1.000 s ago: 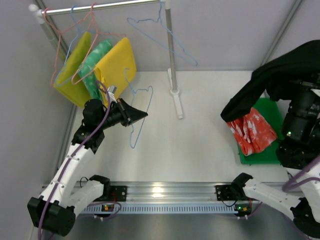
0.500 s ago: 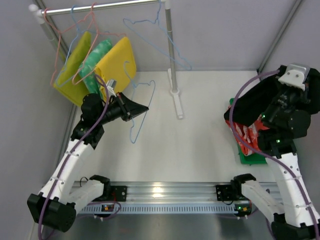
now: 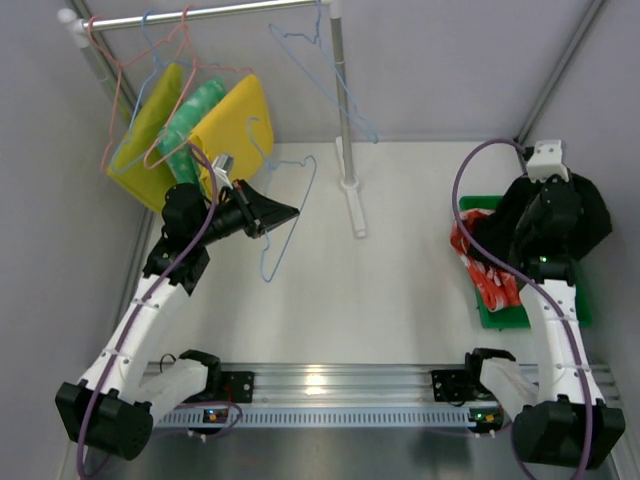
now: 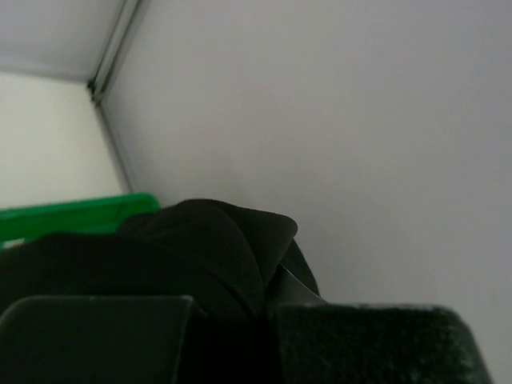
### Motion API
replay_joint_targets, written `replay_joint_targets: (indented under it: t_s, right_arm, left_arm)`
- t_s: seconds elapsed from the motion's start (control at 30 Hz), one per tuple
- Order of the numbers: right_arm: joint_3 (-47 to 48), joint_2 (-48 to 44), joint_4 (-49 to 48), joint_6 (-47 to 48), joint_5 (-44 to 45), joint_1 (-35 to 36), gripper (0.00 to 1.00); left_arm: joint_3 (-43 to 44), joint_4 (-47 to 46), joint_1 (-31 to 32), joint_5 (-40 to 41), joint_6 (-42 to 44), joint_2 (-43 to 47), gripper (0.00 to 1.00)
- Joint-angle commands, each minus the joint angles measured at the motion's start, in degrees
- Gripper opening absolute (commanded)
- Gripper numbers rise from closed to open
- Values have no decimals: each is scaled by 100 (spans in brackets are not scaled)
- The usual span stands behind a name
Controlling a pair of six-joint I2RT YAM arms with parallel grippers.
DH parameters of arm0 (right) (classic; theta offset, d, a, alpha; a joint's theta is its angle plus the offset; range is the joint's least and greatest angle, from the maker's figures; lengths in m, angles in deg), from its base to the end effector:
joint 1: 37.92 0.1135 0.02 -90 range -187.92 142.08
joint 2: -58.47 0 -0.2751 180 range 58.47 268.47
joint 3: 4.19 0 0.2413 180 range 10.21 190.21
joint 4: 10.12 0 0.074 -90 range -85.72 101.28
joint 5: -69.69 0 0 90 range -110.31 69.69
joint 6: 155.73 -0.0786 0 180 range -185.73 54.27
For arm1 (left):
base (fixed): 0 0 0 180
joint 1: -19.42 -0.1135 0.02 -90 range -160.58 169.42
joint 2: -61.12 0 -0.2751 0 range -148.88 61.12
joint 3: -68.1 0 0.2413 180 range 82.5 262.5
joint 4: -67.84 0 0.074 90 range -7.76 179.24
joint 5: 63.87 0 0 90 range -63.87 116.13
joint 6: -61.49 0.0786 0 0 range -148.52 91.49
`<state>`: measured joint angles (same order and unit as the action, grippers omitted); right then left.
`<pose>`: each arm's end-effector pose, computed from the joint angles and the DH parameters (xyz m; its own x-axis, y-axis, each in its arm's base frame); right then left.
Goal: Remove the trousers from the hanger
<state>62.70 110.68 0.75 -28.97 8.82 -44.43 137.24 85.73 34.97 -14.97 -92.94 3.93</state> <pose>0.2214 -0.0638 0.4015 -0.2952 -0.4925 -0.8187 0.5055 0.6467 -0.5712 0.2169 -0.1140 0.3809 -0.7935 -0.4848 -0.3679 0.2691 0.2627 -0.9266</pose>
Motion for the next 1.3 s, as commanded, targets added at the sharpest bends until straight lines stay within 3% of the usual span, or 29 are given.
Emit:
replay_joint_targets:
  t_s: [0.0, 0.4, 0.6, 0.83, 1.03, 1.27]
  right_arm:
    - [-230, 140, 344, -352, -653, -97, 0]
    - [24, 1195, 1837, -1214, -2042, -97, 0]
    - [-81, 801, 2769, -1048, -2130, -184, 22]
    - [-38, 405, 3578, -810, -2499, -633, 72]
    - [753, 229, 4324, -793, -3403, -756, 96]
    - [1658, 237, 5089, -599, -4134, -756, 99]
  left_arm:
    - [212, -524, 27, -91, -70, -38, 0]
    - [195, -516, 27, -144, 140, 15, 0]
    - [388, 177, 62, -100, 1078, 155, 0]
    - [783, 1390, 220, 234, 2696, 331, 0]
    - [1354, 2533, 238, 584, 3883, 130, 0]
    - [2057, 3105, 238, 1113, 4622, -222, 0]
